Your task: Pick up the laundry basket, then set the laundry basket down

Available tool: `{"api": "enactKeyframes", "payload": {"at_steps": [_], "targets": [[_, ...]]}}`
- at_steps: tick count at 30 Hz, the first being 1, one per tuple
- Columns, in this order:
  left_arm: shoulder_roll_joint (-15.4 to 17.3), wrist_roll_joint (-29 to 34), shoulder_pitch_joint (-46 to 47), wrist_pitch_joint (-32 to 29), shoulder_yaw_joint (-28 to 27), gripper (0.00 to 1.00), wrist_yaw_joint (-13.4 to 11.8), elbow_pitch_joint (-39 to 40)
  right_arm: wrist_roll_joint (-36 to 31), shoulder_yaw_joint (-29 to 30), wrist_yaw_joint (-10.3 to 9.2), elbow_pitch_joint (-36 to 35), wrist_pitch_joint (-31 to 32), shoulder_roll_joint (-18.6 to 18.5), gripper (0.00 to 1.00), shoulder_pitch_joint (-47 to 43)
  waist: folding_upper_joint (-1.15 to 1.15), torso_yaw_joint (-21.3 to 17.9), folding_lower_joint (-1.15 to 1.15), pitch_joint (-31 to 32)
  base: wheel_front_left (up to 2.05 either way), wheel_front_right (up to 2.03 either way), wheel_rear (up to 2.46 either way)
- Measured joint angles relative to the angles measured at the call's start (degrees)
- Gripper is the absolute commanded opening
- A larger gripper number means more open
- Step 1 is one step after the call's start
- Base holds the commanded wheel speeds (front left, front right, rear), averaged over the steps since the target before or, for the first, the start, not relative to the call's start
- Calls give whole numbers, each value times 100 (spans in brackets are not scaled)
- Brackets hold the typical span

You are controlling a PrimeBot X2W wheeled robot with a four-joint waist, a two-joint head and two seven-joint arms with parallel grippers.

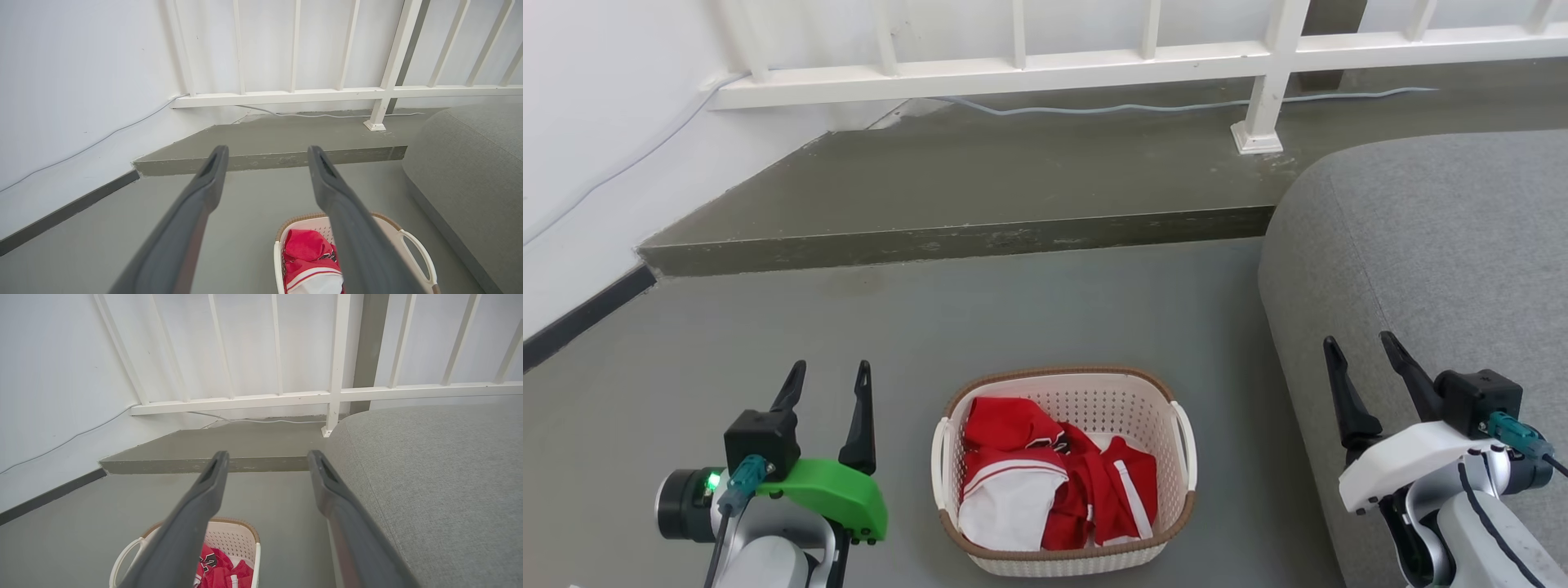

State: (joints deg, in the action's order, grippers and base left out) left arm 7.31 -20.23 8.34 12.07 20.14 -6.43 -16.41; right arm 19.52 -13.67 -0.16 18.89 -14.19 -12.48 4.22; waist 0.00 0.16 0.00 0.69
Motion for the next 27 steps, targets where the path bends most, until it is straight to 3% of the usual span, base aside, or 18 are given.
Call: {"api": "enactKeyframes", "payload": {"at_steps": [27], "targets": [[-71, 42, 1, -49, -122, 100, -23, -105, -142, 138, 23, 110, -7, 64, 100, 2, 0, -9, 0, -35, 0, 0, 0]]}}
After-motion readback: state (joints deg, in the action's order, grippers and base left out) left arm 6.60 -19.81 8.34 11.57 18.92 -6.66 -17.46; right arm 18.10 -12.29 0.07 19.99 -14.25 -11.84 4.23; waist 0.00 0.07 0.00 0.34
